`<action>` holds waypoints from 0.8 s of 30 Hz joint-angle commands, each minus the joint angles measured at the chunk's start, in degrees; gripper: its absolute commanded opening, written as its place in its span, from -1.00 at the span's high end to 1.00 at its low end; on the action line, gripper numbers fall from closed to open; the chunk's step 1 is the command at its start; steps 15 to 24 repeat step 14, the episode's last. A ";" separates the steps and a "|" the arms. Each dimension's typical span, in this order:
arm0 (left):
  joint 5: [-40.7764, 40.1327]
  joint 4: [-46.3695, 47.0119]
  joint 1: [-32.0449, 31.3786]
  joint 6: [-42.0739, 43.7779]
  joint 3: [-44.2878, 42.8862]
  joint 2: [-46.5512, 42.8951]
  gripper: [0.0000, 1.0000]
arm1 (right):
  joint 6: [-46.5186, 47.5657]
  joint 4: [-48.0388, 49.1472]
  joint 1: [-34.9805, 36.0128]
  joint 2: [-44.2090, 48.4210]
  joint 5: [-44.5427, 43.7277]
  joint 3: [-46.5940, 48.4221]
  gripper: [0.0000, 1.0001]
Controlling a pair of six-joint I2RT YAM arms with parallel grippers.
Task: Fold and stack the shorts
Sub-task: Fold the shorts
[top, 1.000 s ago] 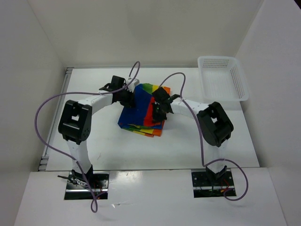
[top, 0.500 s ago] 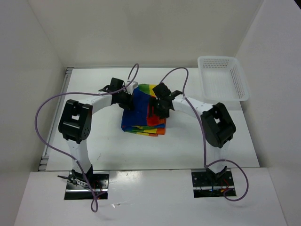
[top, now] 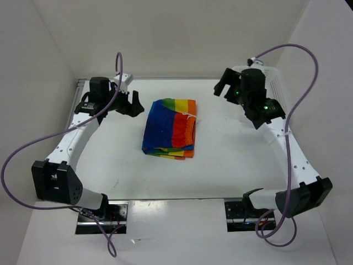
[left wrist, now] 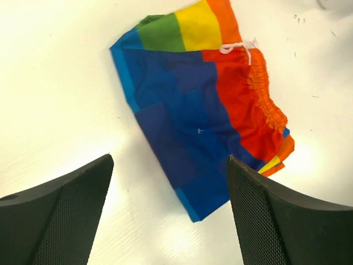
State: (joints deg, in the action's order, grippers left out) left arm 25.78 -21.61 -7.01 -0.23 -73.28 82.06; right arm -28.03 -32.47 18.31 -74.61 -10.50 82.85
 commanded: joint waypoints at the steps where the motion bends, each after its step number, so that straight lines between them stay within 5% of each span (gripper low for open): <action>1: 1.55 -2.92 2.60 0.23 -0.90 -1.37 -0.79 | 0.79 -5.92 -3.97 0.77 -2.42 -1.90 -1.00; 24: 3.66 -3.53 8.68 0.23 2.52 -4.81 -0.83 | -2.99 -10.95 -7.49 10.71 -8.56 -10.42 -1.00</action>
